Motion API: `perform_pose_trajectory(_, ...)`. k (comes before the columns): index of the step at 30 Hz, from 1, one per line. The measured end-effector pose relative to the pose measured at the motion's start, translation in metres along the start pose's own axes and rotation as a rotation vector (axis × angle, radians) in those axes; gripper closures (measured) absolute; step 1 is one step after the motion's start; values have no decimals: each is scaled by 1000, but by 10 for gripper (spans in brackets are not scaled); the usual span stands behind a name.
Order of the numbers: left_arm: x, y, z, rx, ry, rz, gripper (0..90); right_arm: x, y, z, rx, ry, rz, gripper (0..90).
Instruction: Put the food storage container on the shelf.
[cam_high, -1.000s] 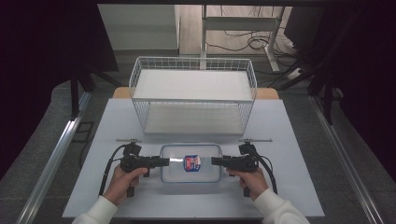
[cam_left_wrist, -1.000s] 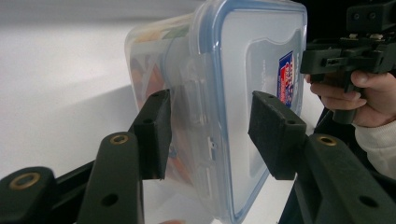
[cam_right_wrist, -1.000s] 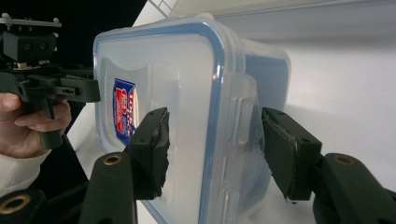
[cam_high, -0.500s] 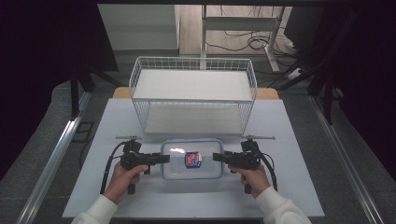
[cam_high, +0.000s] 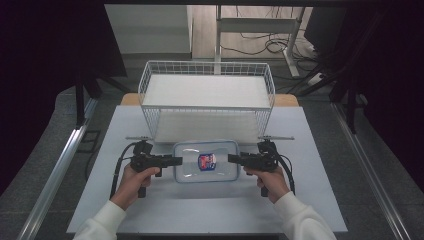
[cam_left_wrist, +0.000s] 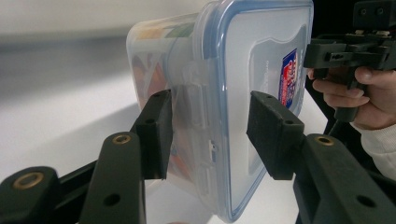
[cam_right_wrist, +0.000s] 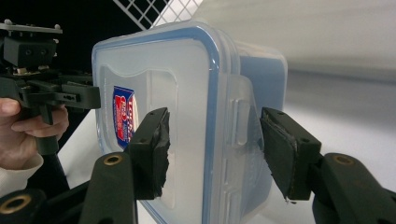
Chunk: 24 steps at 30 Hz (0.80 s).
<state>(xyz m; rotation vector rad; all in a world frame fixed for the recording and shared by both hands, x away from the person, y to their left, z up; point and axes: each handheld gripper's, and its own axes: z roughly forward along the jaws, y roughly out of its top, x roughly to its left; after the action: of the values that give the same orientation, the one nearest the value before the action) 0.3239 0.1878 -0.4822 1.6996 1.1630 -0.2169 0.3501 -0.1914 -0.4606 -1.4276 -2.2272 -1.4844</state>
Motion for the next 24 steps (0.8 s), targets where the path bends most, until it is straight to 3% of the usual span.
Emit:
perform_pose_trajectory(13,23,33,12,-20,15,14,515,-20,30,19,-51,-2,1,436)
perform_pose_trajectory(18,32,40,19,-27,26,19,514,-28,36,29,-65,-18,13,424)
perform_pose_trajectory(23,42,46,23,-23,9,42,514,-33,38,35,-71,-28,18,423)
perform_pose_trajectory(24,43,47,25,-26,6,31,514,-34,38,35,-73,-31,17,424)
